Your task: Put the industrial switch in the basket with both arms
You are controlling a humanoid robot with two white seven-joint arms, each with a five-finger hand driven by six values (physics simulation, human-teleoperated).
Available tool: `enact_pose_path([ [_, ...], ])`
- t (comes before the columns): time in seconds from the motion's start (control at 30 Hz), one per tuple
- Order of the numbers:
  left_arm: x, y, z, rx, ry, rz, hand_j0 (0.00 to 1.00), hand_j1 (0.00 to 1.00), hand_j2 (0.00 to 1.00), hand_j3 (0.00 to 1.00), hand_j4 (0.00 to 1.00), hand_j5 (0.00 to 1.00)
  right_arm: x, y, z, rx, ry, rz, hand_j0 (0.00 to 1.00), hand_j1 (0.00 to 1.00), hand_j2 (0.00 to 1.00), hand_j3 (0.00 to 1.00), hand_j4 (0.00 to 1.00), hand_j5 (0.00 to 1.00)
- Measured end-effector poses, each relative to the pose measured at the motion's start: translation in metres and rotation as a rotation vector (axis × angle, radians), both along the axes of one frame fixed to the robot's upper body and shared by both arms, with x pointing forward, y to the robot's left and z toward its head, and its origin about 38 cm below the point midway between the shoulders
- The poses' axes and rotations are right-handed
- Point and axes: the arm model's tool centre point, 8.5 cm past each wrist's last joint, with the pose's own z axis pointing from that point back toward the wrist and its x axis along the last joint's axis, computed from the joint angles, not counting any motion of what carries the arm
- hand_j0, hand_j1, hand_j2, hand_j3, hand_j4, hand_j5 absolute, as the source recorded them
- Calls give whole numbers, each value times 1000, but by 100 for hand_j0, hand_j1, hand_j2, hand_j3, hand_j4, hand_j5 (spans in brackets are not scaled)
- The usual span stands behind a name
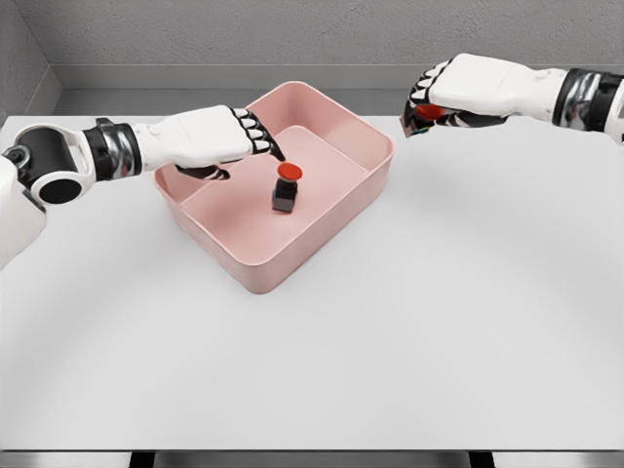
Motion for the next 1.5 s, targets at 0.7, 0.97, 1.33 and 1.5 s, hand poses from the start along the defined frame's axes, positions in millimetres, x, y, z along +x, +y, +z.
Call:
enact_pose_path([
  [0.7, -55, 89, 55, -36, 55, 22, 100, 100, 100, 100, 100, 100, -9, 54, 18, 20, -42, 136, 54, 54, 54, 54, 54, 54],
  [0.97, -56, 92, 56, -28, 57, 26, 100, 100, 100, 100, 100, 100, -10, 86, 11, 33, -22, 193, 54, 54, 54, 54, 54, 54],
  [1.33, -56, 92, 56, -32, 55, 25, 100, 100, 100, 100, 100, 100, -3, 115, 6, 38, 1, 218, 56, 56, 56, 56, 56, 56],
  [1.5, -56, 92, 55, -33, 56, 25, 100, 100, 100, 100, 100, 100, 0, 123, 5, 48, 6, 221, 100, 100, 100, 100, 100, 100],
])
